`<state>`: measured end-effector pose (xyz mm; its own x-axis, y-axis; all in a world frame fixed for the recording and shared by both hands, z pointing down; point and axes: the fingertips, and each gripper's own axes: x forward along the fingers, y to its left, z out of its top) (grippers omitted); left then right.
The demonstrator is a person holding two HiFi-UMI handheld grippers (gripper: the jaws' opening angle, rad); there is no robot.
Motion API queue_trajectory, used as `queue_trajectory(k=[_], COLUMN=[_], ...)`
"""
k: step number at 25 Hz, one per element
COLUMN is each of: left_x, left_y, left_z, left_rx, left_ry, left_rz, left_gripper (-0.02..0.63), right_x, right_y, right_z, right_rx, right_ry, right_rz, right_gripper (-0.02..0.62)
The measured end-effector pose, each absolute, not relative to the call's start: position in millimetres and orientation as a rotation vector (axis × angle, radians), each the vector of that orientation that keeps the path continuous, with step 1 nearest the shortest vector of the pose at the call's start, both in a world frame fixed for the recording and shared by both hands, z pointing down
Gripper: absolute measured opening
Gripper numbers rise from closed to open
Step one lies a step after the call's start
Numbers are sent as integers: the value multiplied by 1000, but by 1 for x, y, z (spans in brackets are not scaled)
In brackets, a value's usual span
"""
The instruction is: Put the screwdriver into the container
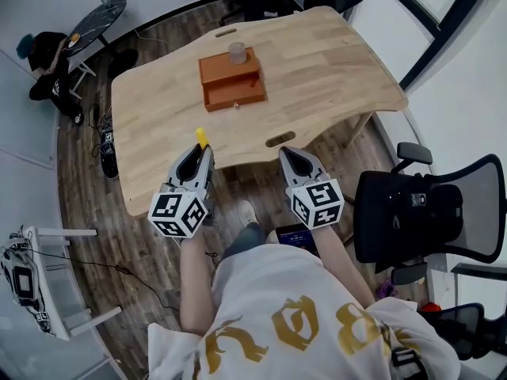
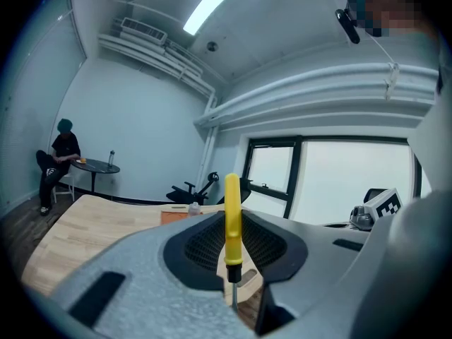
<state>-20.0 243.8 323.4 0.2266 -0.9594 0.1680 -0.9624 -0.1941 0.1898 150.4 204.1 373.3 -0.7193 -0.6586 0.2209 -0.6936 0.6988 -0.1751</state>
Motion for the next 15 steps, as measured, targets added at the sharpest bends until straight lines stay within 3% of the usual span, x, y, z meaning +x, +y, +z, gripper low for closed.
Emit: queue_trajectory(k=[15], left_x=[-74], left_y=[129], left_z=[361], left_rx=[2186], left_ry=[-1762], left_rz=[-2], left_gripper=[73], right_x=[108], right_y=[93], right_z=[408], right_rx=[1118], right_ry=[-2673], right_rz=[410], right_gripper=[11])
